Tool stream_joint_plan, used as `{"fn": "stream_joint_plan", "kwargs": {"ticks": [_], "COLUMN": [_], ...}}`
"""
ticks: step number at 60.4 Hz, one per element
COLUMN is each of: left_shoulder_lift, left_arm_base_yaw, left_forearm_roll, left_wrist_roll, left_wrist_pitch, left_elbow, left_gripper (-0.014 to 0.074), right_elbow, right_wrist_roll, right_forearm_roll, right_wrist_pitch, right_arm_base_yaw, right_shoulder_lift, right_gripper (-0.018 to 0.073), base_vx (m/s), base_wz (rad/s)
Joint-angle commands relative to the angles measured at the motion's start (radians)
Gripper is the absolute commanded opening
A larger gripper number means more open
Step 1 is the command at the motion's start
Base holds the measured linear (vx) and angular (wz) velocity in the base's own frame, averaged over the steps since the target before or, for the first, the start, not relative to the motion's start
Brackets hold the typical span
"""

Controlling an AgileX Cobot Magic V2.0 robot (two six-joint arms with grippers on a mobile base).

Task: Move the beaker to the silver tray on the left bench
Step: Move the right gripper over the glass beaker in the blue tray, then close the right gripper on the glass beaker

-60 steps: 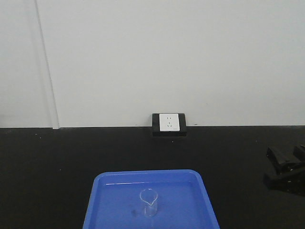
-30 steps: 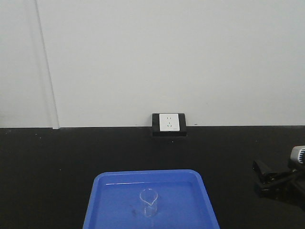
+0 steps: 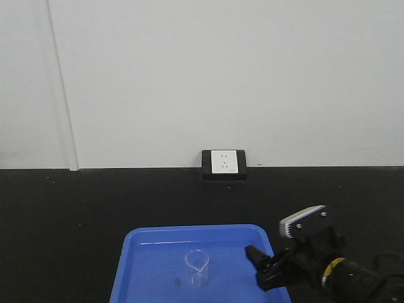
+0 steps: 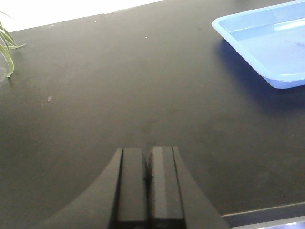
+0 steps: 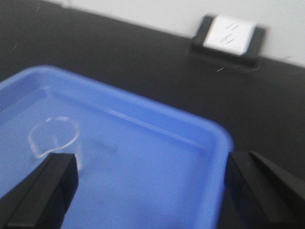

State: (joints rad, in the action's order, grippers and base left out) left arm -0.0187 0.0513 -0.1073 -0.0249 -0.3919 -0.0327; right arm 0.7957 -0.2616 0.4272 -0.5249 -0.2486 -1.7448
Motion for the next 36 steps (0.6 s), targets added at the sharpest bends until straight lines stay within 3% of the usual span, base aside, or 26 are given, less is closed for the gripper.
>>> {"fn": "stream_joint_plan", "kwargs": {"ticks": [1,10,18,36], "left_shoulder_lift": [-0.007,-0.007,-0.007,-0.007], "left_arm_base_yaw": [0.007,0.007,0.007,0.007], "left_forearm_roll": [0.000,0.000,0.000,0.000], "left_wrist_roll": [0.002,0.002,0.002,0.002], "left_wrist_pitch": [0.082,0.082,0.082,0.082], "left_elbow": [-0.020,-0.020,-0.020,-0.020], "left_gripper": [0.0001,0.0001,0.0001,0.0001], "right_elbow": [0.090,0.169,0.208,0.218], "right_wrist_roll": [-0.013,-0.023,-0.124,-0.130], "right_forearm_roll": [0.019,0.012,0.011,-0.023], "right_wrist_pitch": [-0.080,-0.080,-0.092,-0.283], "right_arm_base_yaw": [-0.047,-0.112,-0.145,-0.172], "right_shoulder_lift": [-0.051,-0.154,-0.219,-0.338], "right_gripper": [0.0662,0.0652,0.0646,0.0623], "base_vx": [0.00,0.00,0.00,0.00], "base_wz": [0.00,0.00,0.00,0.00]}}
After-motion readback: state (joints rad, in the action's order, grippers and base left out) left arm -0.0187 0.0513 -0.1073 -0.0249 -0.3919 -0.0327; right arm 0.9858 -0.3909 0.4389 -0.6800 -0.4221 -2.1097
